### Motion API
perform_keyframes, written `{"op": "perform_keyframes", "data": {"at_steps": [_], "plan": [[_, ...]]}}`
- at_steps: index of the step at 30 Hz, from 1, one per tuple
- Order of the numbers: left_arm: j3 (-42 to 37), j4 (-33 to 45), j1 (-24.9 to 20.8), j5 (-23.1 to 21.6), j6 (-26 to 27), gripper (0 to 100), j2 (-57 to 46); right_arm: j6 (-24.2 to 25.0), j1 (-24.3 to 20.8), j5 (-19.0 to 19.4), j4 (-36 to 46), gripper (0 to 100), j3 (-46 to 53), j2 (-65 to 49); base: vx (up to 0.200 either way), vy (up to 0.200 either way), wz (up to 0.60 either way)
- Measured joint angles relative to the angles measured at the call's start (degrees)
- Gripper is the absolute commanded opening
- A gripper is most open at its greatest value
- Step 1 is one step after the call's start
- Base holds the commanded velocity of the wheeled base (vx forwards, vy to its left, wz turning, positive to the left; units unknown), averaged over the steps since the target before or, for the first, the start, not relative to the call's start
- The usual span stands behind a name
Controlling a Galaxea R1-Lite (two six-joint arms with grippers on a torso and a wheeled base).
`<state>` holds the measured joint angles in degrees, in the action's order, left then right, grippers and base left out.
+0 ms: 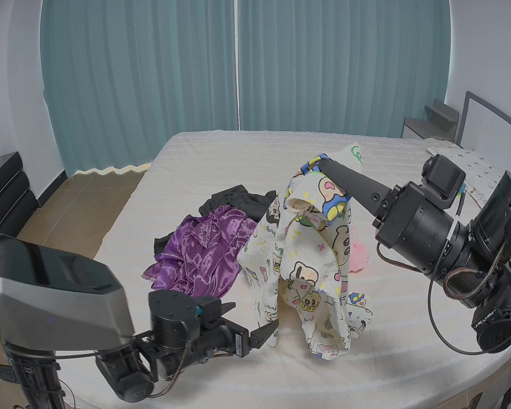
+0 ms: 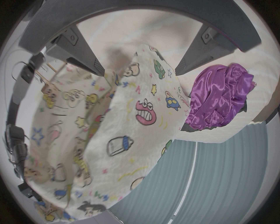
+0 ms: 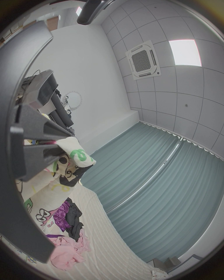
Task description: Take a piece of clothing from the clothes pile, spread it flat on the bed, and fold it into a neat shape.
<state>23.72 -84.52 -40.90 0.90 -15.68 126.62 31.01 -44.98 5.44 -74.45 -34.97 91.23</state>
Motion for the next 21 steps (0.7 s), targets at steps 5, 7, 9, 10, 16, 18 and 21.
{"op": "perform_keyframes", "data": {"at_steps": [5, 7, 9, 10, 16, 18, 21], "plan": [[4.1, -3.0, -1.7, 4.1, -2.2, 100, 5.8, 0.0, 0.0, -0.2, 0.2, 0, -0.2, 0.0, 0.000, 0.000, 0.00], [5.8, -3.1, -1.9, 5.2, -2.2, 100, 7.6, 0.0, 0.1, -0.2, 0.1, 0, -0.1, 0.0, 0.000, 0.000, 0.00], [6.7, -3.2, -1.9, 7.0, -2.3, 100, 8.4, 0.0, 0.0, -0.2, 0.0, 0, 0.1, -0.1, 0.000, 0.000, 0.00], [7.3, -3.2, -2.0, 8.3, -2.3, 100, 9.0, 0.0, 0.0, -0.2, -0.1, 0, 0.2, -0.1, 0.000, 0.000, 0.00], [12.4, -3.6, -1.9, 14.8, -2.2, 100, 12.3, 0.0, 0.0, -0.1, -0.2, 0, 0.9, -0.5, 0.000, 0.000, 0.00], [13.9, -3.9, -1.8, 16.0, -2.2, 100, 13.7, 0.0, 0.0, -0.1, -0.3, 0, 1.0, -0.7, 0.000, 0.000, 0.00], [15.2, -4.4, -1.6, 16.5, -2.3, 100, 16.1, 0.0, 0.0, -0.1, -0.3, 0, 1.1, -0.9, 0.000, 0.000, 0.00]]}}
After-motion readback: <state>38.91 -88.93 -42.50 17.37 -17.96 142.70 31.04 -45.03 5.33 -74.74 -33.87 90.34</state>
